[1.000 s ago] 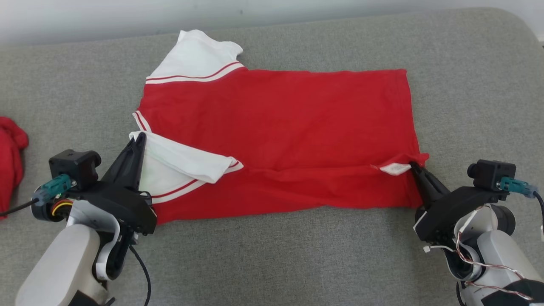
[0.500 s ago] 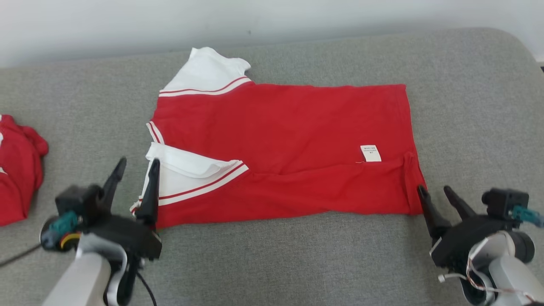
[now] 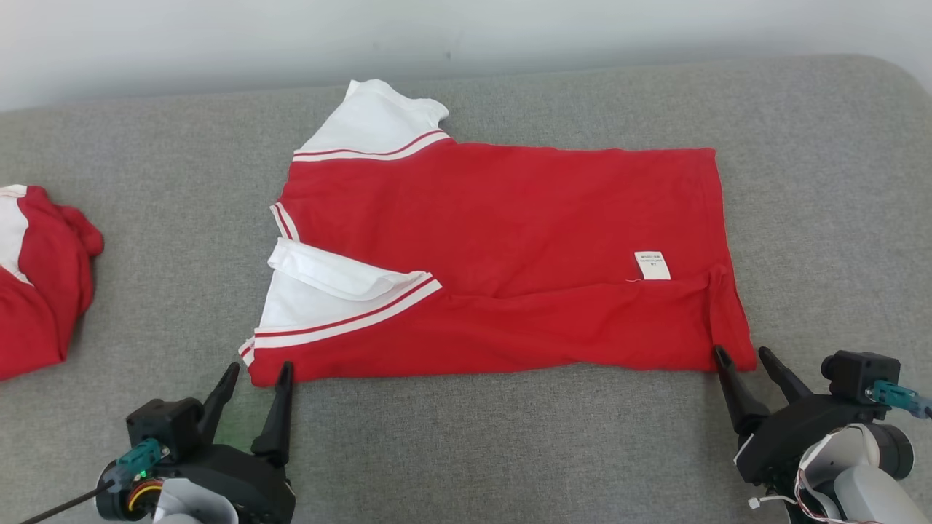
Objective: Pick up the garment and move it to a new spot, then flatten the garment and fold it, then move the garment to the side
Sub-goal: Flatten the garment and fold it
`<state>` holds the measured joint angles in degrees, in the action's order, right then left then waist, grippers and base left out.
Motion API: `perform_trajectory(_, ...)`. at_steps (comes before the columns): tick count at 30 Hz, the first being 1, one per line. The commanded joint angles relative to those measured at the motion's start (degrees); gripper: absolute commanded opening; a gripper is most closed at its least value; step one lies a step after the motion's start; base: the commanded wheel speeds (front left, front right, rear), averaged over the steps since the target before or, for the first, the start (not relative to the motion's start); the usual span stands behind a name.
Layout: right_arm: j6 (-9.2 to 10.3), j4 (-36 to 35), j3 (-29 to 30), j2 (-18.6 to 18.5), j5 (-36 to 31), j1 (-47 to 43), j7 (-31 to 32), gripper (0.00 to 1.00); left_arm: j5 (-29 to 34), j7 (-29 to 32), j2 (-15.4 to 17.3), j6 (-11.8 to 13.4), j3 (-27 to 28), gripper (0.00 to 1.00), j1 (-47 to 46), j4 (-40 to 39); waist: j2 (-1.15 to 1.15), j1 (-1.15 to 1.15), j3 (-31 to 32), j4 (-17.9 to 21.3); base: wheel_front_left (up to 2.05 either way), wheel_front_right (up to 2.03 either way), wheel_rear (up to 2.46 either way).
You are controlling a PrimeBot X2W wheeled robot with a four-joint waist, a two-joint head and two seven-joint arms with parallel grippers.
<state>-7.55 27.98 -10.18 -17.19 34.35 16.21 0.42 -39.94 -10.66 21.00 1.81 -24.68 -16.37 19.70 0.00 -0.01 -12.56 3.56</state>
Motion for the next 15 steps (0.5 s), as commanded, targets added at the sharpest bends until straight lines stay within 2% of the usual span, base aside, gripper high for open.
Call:
perform_trajectory(1,0.14,0.15,-0.09,-0.08,-0.98,0.22,-0.06,1.0,-0.44,0.19,0.05,0.25,0.12,1.0,-0.14,0.55,0.0,0.01,-0.35,-0.04,0.0,0.0,0.0)
perform_trajectory(3,0.14,0.41,-0.25,0.12,-1.56,0.86,-0.11,1.0,-0.53,0.22,0.17,0.64,0.36,1.0,-0.91,1.54,0.0,0.01,-0.79,0.08,0.0,0.0,0.0)
perform_trajectory(8,0.14,1.35,-0.84,0.68,-2.41,1.77,-0.26,0.98,-0.78,0.72,-0.26,-0.39,-0.15,1.0,-2.15,4.61,0.0,0.01,-1.51,0.23,0.0,0.0,0.0)
perform_trajectory(9,0.14,1.59,-1.08,0.73,-2.53,1.9,-0.13,0.39,-0.72,0.93,-0.55,-0.48,-0.38,0.95,-2.4,4.95,0.0,0.01,-1.55,0.23,0.0,0.0,0.0)
perform_trajectory(10,0.14,1.76,-1.26,0.71,-2.61,2.02,-0.16,0.09,-0.8,0.72,-0.74,-0.55,-0.37,0.43,-2.74,5.23,0.0,0.01,-1.57,0.2,0.0,0.0,0.0)
perform_trajectory(11,0.14,1.95,-1.43,0.72,-2.69,2.11,-0.31,0.0,-0.95,0.41,-0.83,-0.79,-0.32,0.02,-2.97,5.68,0.0,0.01,-1.58,0.16,0.0,0.0,0.0)
perform_trajectory(15,0.14,2.83,-1.83,0.6,-2.66,2.22,-1.27,0.0,-1.23,-0.78,-1.44,-1.85,-0.26,0.0,-3.53,7.59,0.0,0.01,-1.03,-0.35,0.0,0.0,0.0)
